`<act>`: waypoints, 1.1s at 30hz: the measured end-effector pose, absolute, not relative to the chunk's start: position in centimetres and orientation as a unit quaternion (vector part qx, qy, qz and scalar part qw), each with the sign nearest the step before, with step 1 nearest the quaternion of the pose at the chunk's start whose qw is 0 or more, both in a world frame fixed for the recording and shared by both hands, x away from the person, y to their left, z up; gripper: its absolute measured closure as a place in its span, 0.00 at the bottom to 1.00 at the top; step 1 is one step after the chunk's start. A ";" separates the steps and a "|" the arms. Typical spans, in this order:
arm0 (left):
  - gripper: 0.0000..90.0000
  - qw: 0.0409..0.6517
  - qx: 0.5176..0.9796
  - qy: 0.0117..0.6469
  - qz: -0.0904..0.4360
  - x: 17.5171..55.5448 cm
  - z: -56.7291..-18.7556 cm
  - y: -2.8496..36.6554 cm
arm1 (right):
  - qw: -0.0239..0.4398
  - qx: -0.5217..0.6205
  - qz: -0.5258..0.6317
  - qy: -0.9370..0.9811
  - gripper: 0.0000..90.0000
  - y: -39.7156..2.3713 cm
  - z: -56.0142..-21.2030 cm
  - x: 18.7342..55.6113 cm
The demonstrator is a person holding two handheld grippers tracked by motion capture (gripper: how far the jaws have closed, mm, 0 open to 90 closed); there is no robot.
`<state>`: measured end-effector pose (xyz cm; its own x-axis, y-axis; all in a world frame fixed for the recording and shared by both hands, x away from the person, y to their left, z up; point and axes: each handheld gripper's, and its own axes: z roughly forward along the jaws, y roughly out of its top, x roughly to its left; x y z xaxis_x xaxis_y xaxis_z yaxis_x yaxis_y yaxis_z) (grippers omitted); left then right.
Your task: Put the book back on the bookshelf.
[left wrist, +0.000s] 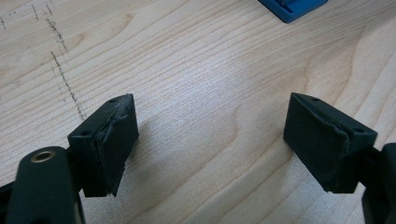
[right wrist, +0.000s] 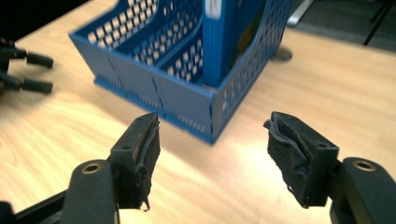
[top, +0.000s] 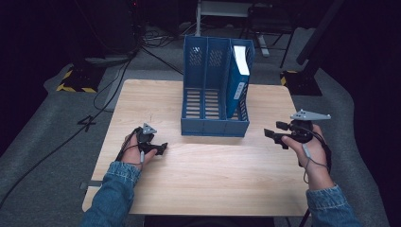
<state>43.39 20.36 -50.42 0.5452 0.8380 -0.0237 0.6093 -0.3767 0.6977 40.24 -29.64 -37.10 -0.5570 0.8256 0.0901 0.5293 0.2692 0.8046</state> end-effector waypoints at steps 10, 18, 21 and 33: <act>0.20 0.337 0.811 0.446 0.170 43.4 -50.4 20.3 | 0.163 0.457 0.401 0.777 0.38 -31.2 -42.3 38.9; 0.20 0.336 0.812 0.446 0.171 43.5 -50.4 20.3 | 0.152 0.466 0.388 0.780 0.38 -31.9 -46.2 38.3; 0.20 0.335 0.811 0.447 0.171 43.5 -50.4 20.2 | 0.152 0.471 0.377 0.783 0.38 -32.0 -47.4 38.4; 0.20 0.338 0.812 0.446 0.168 43.7 -50.4 20.2 | 0.181 0.464 0.368 0.785 0.37 -32.6 -50.1 38.8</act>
